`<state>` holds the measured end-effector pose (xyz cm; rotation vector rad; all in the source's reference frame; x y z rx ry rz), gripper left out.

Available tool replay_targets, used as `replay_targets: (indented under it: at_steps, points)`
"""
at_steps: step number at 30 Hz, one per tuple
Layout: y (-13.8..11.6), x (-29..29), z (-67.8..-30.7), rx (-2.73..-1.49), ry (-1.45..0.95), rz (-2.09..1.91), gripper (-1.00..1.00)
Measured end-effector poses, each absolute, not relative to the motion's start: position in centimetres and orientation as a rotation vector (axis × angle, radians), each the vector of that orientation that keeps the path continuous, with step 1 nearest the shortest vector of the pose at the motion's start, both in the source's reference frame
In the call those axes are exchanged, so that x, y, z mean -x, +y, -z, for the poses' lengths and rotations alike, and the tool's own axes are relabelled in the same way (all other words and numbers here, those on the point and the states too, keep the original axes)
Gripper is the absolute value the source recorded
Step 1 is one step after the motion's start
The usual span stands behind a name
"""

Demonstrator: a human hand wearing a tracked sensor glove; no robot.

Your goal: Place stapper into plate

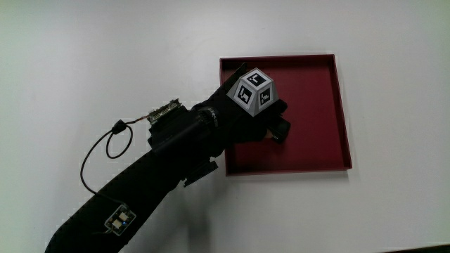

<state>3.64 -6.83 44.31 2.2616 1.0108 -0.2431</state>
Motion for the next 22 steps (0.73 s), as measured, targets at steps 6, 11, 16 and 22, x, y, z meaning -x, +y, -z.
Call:
replay_targets:
  at_steps: [6,11,16,22]
  points:
    - [-7.2,-3.3,-44.7,-2.257,0.986,0.275,0.00]
    - [-7.1,-3.1,-44.9,-2.263,0.980,0.265,-0.33]
    - [-7.3,-2.5,-44.5,-2.283,0.989,0.319,-0.67]
    - [-6.9,-0.1,-40.8,-2.321,1.046,0.383,-1.00]
